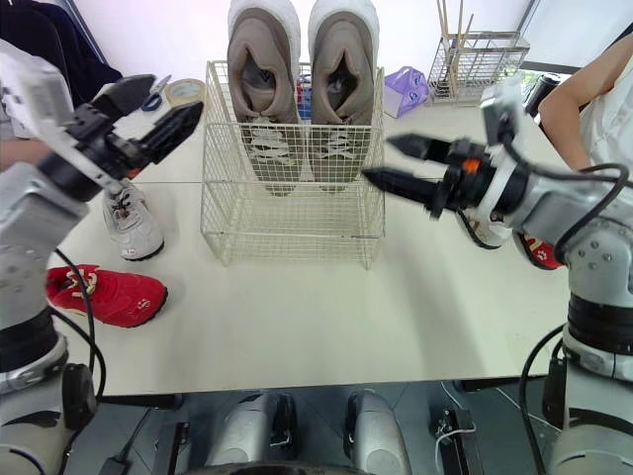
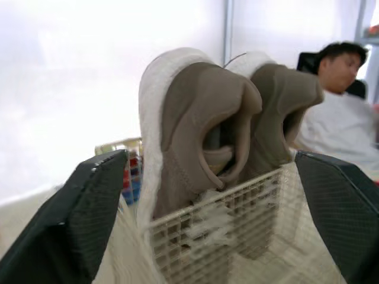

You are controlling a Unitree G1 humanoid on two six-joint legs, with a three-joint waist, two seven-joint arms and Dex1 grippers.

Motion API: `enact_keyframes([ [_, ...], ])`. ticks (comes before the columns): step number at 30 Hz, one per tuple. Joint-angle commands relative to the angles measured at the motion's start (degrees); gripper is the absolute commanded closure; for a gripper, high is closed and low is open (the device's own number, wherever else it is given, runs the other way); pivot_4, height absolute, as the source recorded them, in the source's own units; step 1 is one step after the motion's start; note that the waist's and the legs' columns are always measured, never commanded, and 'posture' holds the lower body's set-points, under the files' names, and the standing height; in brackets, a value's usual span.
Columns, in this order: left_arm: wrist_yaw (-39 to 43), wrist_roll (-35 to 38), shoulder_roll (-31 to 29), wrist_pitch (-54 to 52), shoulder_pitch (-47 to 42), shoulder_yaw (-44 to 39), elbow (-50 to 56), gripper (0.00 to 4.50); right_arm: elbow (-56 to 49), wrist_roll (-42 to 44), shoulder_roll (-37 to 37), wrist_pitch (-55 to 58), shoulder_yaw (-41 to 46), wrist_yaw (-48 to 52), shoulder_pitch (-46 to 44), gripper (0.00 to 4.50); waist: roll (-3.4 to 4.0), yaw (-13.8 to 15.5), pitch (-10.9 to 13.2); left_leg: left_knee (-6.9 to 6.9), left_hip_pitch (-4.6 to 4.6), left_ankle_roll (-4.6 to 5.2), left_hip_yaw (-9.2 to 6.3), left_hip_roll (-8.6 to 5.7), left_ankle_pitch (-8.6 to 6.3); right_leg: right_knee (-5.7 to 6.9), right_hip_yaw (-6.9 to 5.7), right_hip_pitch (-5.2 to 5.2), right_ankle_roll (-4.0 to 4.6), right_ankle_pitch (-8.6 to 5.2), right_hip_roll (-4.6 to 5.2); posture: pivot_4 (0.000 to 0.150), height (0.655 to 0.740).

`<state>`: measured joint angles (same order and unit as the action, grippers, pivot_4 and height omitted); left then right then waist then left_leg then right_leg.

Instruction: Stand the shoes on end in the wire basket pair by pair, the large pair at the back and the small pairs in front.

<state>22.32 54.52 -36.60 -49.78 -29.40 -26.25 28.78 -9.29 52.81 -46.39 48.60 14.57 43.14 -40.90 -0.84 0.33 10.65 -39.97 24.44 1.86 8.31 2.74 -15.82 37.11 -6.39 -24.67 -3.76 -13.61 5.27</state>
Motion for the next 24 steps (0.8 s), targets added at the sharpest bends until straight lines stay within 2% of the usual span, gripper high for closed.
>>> enact_keyframes([
  [1,-4.9,11.2,0.0,-5.2,6.5,0.8,9.8,0.01,3.6,-6.1,-1.7,-6.1,1.5,0.0,-1.6,0.00,-0.02,0.4,0.0,0.01,0.01,0.00,-0.01,-0.01,0.00,-0.02,0.00,0.01,-0.03,-0.02,0.00,0.150,0.7400],
  [5,-16.0,16.6,5.9,-3.5,12.9,8.5,20.1,0.01,7.8,-13.8,-1.5,-12.3,3.6,-4.5,2.8,0.00,-0.05,0.6,0.0,-0.03,0.01,0.00,-0.06,-0.16,0.00,-0.04,-0.01,0.10,-0.02,-0.01,0.17,0.150,0.7400],
  [7,-17.0,12.0,8.7,-1.8,20.1,13.2,23.7,0.01,5.7,-17.1,1.1,-14.6,8.0,-11.0,10.5,0.00,-0.05,0.6,0.0,-0.03,-0.03,0.01,-0.13,-0.23,-0.01,-0.07,-0.03,0.22,-0.02,-0.01,0.26,0.150,0.7400],
  [12,-11.7,0.8,12.3,5.2,33.6,26.2,27.2,0.01,0.0,-20.4,6.4,-14.9,17.9,-22.2,25.5,0.00,0.34,0.5,-0.1,0.07,-0.08,-0.06,-0.11,-0.22,0.02,-0.04,-0.03,0.17,-0.05,-0.05,0.13,0.150,0.7400],
  [15,-7.7,-6.3,12.5,11.2,38.3,30.1,26.1,0.01,-2.8,-21.9,7.8,-16.4,20.3,-22.4,34.0,0.00,0.96,0.4,-0.4,0.07,-0.10,-0.10,-0.09,-0.20,0.01,-0.05,-0.02,0.13,-0.01,-0.06,0.09,0.150,0.7400],
  [16,-6.5,-6.5,12.8,12.6,39.2,30.3,25.7,0.01,-3.7,-22.5,7.7,-17.4,20.4,-21.6,36.2,0.00,1.09,0.4,-0.5,0.08,-0.14,-0.06,-0.09,-0.18,-0.03,-0.06,-0.02,0.15,0.02,-0.08,0.08,0.150,0.7400],
  [20,-3.5,-7.9,12.6,15.0,41.2,32.0,25.2,0.01,-6.0,-23.0,8.9,-17.2,20.8,-23.1,40.1,0.00,1.28,0.2,-0.6,0.10,-0.15,0.29,-0.11,-0.12,-0.24,-0.09,0.01,0.12,0.19,-0.18,0.03,0.150,0.7400],
  [24,-1.7,-14.6,11.8,17.5,43.4,37.0,23.1,0.01,-4.0,-22.8,10.8,-16.3,18.1,-23.6,39.4,0.00,1.38,0.2,-0.6,0.10,-0.12,0.37,-0.10,-0.11,-0.28,-0.12,0.04,0.10,0.22,-0.22,0.00,0.150,0.7400],
])
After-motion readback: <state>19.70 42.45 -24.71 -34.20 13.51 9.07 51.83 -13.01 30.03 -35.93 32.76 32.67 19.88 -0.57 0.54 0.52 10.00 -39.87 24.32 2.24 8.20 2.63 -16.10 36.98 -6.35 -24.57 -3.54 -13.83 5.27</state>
